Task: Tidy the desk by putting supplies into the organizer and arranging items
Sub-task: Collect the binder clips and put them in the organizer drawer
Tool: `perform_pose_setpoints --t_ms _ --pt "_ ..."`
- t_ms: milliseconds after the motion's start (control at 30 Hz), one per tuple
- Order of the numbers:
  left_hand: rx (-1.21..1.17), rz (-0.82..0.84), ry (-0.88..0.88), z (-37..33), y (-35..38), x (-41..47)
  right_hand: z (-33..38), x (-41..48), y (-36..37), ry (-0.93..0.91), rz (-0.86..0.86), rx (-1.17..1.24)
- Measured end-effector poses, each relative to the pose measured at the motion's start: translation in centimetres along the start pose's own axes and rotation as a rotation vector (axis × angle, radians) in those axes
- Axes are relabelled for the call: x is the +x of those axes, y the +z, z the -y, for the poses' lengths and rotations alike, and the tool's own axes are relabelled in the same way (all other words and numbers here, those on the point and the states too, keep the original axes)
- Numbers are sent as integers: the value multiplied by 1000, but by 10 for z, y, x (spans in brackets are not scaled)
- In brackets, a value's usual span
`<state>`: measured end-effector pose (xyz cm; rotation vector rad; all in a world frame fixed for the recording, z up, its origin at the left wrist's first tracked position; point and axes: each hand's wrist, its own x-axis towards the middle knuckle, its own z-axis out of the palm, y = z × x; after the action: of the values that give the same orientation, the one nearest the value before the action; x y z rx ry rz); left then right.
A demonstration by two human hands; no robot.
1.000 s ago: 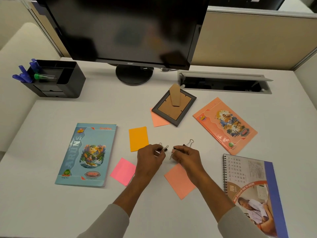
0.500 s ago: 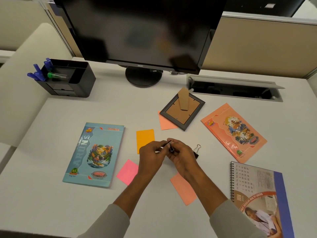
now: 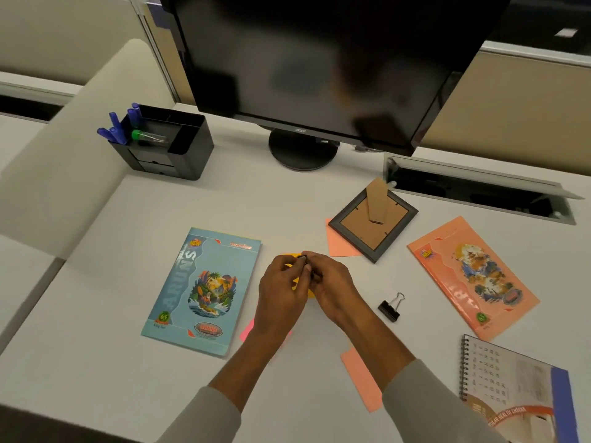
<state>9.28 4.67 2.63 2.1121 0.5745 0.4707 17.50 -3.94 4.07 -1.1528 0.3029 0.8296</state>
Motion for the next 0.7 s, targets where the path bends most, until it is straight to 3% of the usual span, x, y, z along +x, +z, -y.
perform_pose_setpoints --t_ms 233,700 --pt "-92 -112 -48 22 -28 27 -4 27 37 14 5 -65" --pt "-164 -152 -127 79 -82 69 -11 53 117 32 139 -120"
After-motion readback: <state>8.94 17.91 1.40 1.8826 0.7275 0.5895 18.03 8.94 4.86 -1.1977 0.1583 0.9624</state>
